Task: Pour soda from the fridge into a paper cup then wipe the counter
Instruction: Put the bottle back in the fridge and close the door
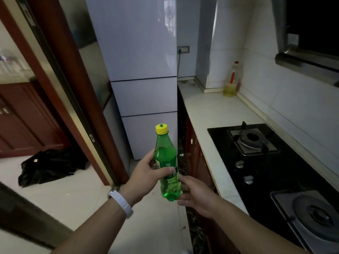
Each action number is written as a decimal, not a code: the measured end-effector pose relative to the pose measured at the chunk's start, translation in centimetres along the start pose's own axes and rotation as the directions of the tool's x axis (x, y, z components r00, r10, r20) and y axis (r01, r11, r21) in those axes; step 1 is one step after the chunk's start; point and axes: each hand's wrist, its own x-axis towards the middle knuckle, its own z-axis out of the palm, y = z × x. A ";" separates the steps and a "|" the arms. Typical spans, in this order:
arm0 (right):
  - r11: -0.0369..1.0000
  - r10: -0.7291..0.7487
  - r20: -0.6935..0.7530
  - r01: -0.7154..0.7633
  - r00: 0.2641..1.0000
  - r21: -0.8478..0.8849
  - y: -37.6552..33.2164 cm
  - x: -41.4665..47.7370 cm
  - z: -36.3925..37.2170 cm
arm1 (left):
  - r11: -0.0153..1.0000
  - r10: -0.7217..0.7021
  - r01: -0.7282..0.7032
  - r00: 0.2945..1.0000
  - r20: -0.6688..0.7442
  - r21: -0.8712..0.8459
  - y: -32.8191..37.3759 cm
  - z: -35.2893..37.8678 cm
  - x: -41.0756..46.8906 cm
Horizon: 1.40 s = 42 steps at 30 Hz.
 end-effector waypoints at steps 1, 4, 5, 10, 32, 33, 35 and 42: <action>1.000 0.000 0.009 0.000 1.000 0.002 -1.1 1.3 -0.5 | 1.000 -0.004 0.004 1.000 0.003 0.003 0.1 0.0 1.7; 1.000 0.005 0.027 -0.005 1.000 0.008 -4.3 4.7 -2.0 | 1.000 -0.020 0.020 1.000 -0.003 -0.001 0.8 0.1 6.4; 1.000 0.001 0.036 -0.002 0.999 0.007 -5.4 5.9 -2.5 | 1.000 -0.017 0.017 1.000 -0.007 -0.002 1.1 0.1 7.9; 1.000 -0.018 0.088 0.019 0.996 -0.006 -10.3 11.1 -3.6 | 1.000 0.023 -0.023 0.999 -0.040 0.001 1.8 -0.8 14.3; 0.997 0.000 0.113 0.009 0.994 -0.080 -22.1 31.8 6.3 | 0.991 0.069 -0.083 0.990 -0.124 -0.109 0.2 -17.8 32.8; 0.997 -0.005 0.103 0.012 0.995 -0.073 -22.8 33.1 7.2 | 0.991 0.069 -0.082 0.990 -0.119 -0.109 0.1 -19.1 34.1; 0.998 -0.013 0.082 0.018 0.997 -0.061 -24.4 35.7 9.2 | 0.990 0.086 -0.096 0.991 -0.098 -0.106 0.2 -21.9 36.7; 0.995 -0.061 0.046 0.065 0.997 -0.072 -29.5 42.9 16.3 | 0.982 0.155 -0.164 0.984 -0.087 -0.098 1.8 -31.0 43.1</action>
